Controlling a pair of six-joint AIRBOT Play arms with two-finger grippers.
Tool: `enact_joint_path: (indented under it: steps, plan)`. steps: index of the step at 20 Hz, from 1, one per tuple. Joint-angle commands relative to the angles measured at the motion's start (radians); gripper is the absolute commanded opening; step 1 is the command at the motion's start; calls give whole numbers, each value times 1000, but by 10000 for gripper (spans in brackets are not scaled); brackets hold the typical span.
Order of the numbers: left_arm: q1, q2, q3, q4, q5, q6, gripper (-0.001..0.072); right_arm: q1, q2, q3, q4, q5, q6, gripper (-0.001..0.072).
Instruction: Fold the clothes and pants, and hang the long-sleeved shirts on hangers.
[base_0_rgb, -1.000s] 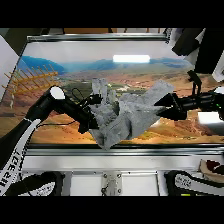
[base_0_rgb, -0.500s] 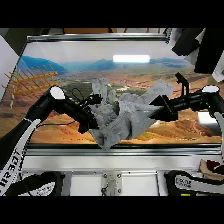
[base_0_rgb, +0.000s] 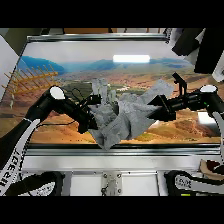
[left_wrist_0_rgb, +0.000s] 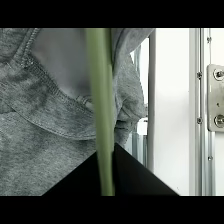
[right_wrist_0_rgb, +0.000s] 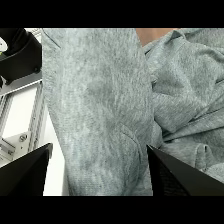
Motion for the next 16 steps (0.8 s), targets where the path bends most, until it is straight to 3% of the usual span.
enact_joint_path:
  steps: [1, 12, 13, 14, 15, 16]
  plan:
    - [0, -1, 0, -5, 2, 0, 13, 1, -1, 0, 2, -3, 0, 656]
    - [0, -1, 0, -6, 2, 0, 13, 1, -1, 0, 2, -3, 1, 652]
    - [0, -1, 0, -6, 2, 0, 13, 1, -1, 0, 2, -3, 0, 615]
    - [0, -1, 0, -6, 2, 0, 13, 1, -1, 0, 2, -3, 1, 340]
    - [0, -1, 0, -6, 2, 0, 13, 1, -1, 0, 2, -3, 3, 5]
    - [0, -1, 0, -6, 2, 0, 14, 1, -1, 0, 2, -3, 4, 17]
